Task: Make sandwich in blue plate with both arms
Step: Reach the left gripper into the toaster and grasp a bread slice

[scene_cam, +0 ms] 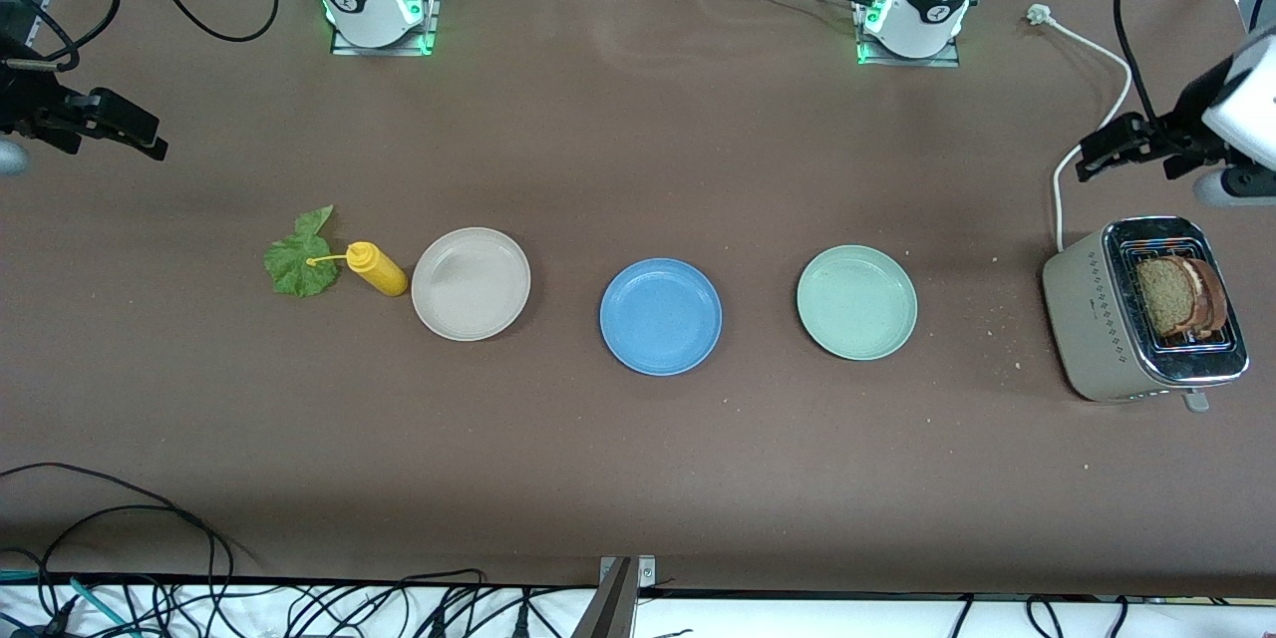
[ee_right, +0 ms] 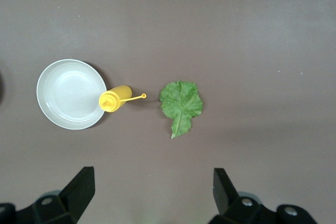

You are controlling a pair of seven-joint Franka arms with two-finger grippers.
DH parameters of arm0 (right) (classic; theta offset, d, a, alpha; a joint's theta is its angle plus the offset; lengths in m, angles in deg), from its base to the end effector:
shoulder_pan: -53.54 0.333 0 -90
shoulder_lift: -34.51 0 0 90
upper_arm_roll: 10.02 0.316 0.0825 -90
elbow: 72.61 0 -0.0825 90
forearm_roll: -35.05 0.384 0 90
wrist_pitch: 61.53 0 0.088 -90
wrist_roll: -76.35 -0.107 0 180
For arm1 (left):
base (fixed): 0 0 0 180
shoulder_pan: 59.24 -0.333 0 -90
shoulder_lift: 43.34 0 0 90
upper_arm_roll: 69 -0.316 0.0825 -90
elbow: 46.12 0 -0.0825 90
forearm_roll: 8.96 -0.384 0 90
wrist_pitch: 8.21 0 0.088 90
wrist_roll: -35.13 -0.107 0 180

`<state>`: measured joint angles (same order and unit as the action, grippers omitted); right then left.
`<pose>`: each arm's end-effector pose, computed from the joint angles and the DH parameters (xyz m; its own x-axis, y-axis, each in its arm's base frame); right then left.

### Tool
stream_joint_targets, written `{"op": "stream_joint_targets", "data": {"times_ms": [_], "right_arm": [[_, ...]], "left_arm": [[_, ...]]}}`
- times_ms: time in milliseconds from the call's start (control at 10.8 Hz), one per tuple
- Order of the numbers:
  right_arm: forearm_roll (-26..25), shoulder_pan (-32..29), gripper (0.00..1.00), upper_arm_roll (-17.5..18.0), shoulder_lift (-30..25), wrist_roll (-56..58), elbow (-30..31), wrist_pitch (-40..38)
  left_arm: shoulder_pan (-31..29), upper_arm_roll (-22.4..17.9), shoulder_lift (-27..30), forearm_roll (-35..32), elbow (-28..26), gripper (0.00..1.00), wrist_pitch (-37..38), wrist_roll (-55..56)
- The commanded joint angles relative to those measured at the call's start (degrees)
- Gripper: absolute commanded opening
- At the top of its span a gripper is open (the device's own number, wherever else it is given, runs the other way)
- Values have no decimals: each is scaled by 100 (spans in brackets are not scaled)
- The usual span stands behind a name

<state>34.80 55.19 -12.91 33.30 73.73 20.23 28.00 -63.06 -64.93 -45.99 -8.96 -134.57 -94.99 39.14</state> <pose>0.5459 -0.0126 0.6120 0.9971 -0.0673 -0.0365 -0.0672 -0.9977 0.0050 0.5622 -0.0015 0.6067 0.9950 0.0654 -0.0753 0.0655 -0.9979 -0.0020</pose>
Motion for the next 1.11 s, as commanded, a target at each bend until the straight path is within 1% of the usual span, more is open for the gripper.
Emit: {"op": "stream_joint_targets", "data": {"times_ms": [0,92,185,462,554,739,1016], "right_arm": [[25,-7,100,-1,-64,-63,6,-58],[25,-7,100,-1,-55,-63,6,-58],[34,-7,100,-1,-55,-71,6,-58],[25,-7,100,-1,-55,-71,-2,-58],[25,-7,100,-1,-55,-72,6,-58],[25,-7,100,-1,-55,-71,6,-58],[25,-7,100,-1,-64,-63,6,-58]], "left_arm": [[-295,-99,-322,-61,223,100,-85,-94],[-313,-117,-610,-253,223,100,-85,-94],[-304,-108,-1048,-716,258,100,-76,-85],[-734,-99,-1351,-729,346,100,-488,-217],[-761,-117,-1473,-790,346,100,-603,-217],[-770,-108,-1702,-1150,346,100,-630,-217],[-980,-108,-1983,-1204,337,100,-963,-374]]}}
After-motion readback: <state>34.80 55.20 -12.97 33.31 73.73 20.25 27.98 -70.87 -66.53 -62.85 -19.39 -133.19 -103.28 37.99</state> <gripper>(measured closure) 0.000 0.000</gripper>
